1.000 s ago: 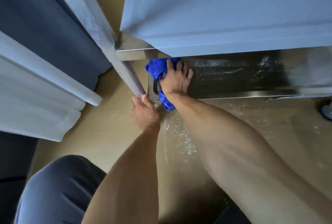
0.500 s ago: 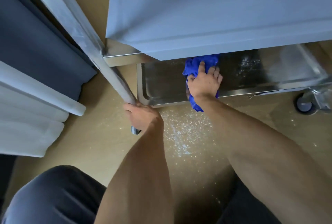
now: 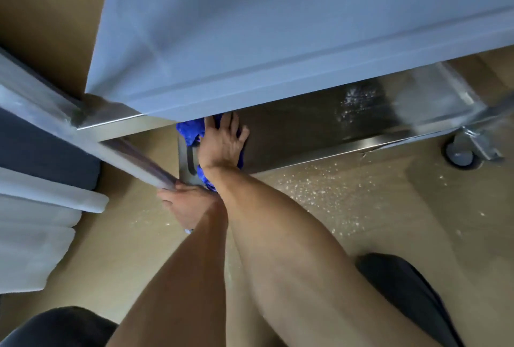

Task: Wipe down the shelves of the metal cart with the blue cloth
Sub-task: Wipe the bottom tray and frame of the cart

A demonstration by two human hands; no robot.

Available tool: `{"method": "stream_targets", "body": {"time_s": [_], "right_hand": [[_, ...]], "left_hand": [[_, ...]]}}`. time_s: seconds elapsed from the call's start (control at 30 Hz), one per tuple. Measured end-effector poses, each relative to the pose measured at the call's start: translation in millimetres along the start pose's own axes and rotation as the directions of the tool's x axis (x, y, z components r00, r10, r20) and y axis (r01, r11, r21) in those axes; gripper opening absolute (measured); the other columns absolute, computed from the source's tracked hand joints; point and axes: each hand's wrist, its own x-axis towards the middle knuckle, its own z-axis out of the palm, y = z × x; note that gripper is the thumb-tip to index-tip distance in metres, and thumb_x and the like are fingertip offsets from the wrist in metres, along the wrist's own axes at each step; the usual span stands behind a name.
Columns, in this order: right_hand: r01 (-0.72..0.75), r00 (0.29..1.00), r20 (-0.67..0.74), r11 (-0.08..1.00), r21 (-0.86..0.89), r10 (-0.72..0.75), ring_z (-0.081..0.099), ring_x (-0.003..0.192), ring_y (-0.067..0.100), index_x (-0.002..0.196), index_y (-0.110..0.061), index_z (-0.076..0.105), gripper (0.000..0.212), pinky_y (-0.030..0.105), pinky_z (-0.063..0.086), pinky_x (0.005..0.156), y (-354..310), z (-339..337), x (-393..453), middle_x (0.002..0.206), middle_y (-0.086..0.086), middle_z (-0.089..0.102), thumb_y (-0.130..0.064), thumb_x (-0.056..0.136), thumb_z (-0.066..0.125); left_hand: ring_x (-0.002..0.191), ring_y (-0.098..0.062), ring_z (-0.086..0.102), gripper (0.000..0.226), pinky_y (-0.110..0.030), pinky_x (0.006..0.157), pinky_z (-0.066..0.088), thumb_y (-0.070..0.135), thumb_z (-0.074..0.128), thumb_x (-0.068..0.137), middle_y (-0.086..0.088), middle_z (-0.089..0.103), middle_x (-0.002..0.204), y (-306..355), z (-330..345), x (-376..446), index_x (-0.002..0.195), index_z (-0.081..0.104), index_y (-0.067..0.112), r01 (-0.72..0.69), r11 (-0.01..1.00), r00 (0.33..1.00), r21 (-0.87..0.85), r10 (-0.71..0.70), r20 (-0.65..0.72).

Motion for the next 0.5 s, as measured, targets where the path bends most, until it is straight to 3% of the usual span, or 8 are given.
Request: {"method": "stream_targets", "body": {"time_s": [0.07, 0.1, 0.23, 0.3, 0.37, 0.4, 0.5], "right_hand": [[-0.043, 0.995, -0.091, 0.999, -0.025, 0.041, 0.027, 0.143, 0.033, 0.141, -0.030, 0.045, 0.062, 0.053, 0.013, 0.110, 35.3, -17.5, 2.7, 0.148, 0.015, 0.041, -0.029, 0.083, 0.065], [-0.096, 0.990, -0.113, 0.995, -0.040, 0.091, 0.025, 0.144, 0.033, 0.143, -0.031, 0.043, 0.065, 0.053, 0.013, 0.111, 55.0, -26.2, 4.2, 0.150, 0.014, 0.039, -0.032, 0.082, 0.066], [-0.295, 0.937, -0.200, 0.955, -0.008, 0.287, 0.018, 0.147, 0.034, 0.150, -0.029, 0.032, 0.071, 0.052, 0.014, 0.115, 133.6, -72.0, 17.3, 0.156, 0.016, 0.029, -0.039, 0.087, 0.063], [-0.314, 0.927, -0.217, 0.949, -0.009, 0.304, 0.019, 0.147, 0.035, 0.152, -0.026, 0.030, 0.071, 0.050, 0.016, 0.115, 148.4, -83.4, 9.5, 0.156, 0.018, 0.030, -0.040, 0.089, 0.060], [-0.255, 0.949, -0.197, 0.967, -0.011, 0.248, 0.019, 0.147, 0.036, 0.152, -0.025, 0.031, 0.070, 0.050, 0.015, 0.116, 156.6, -85.7, 0.7, 0.156, 0.020, 0.030, -0.040, 0.090, 0.060], [-0.228, 0.959, -0.179, 0.973, -0.019, 0.221, 0.019, 0.148, 0.036, 0.152, -0.025, 0.032, 0.070, 0.050, 0.014, 0.117, 160.5, -89.9, 1.4, 0.156, 0.021, 0.030, -0.040, 0.090, 0.060], [-0.187, 0.971, -0.167, 0.980, -0.073, 0.172, 0.016, 0.149, 0.035, 0.151, -0.029, 0.031, 0.068, 0.050, 0.011, 0.119, 186.5, -107.3, 16.1, 0.156, 0.019, 0.030, -0.040, 0.090, 0.059]], "left_hand": [[0.101, -0.038, 0.057, 0.036, -0.041, 0.078, 0.045, 0.034, 0.039, 0.100, -0.016, 0.053, 0.121, 0.1, 5.4, -1.4, 0.128, 0.037, 0.013, -0.004, 0.999, 0.995, -0.050, -0.001, -0.100], [0.097, -0.038, 0.058, 0.036, -0.043, 0.079, 0.047, 0.038, 0.043, 0.097, -0.013, 0.053, 0.116, 1.1, 9.0, -4.4, 0.125, 0.036, 0.017, 0.013, 0.999, 0.992, -0.051, -0.019, -0.128], [0.115, -0.037, 0.049, 0.055, -0.048, 0.092, 0.038, 0.037, 0.041, 0.097, -0.017, 0.047, 0.132, 0.2, 12.5, -37.2, 0.144, 0.031, 0.011, -0.010, 0.998, 0.979, 0.059, 0.022, -0.204], [0.121, -0.038, 0.046, 0.056, -0.049, 0.096, 0.035, 0.032, 0.048, 0.093, -0.019, 0.045, 0.139, 11.9, 17.9, -82.2, 0.144, 0.036, 0.012, -0.211, 0.969, 0.967, 0.128, 0.226, -0.120], [0.125, -0.039, 0.044, 0.055, -0.050, 0.102, 0.030, 0.026, 0.051, 0.089, -0.021, 0.042, 0.143, 24.2, 36.4, -119.9, 0.142, 0.041, 0.014, -0.484, 0.850, 0.874, 0.209, 0.483, 0.059], [0.127, -0.038, 0.042, 0.056, -0.050, 0.104, 0.028, 0.024, 0.052, 0.087, -0.020, 0.041, 0.144, 33.1, 47.7, -128.4, 0.142, 0.042, 0.015, -0.555, 0.801, 0.831, 0.224, 0.540, 0.132], [0.129, -0.034, 0.038, 0.054, -0.046, 0.103, 0.030, 0.026, 0.054, 0.087, -0.014, 0.043, 0.142, 55.7, 63.6, -131.3, 0.138, 0.044, 0.012, -0.533, 0.806, 0.842, 0.259, 0.474, 0.258]]}}
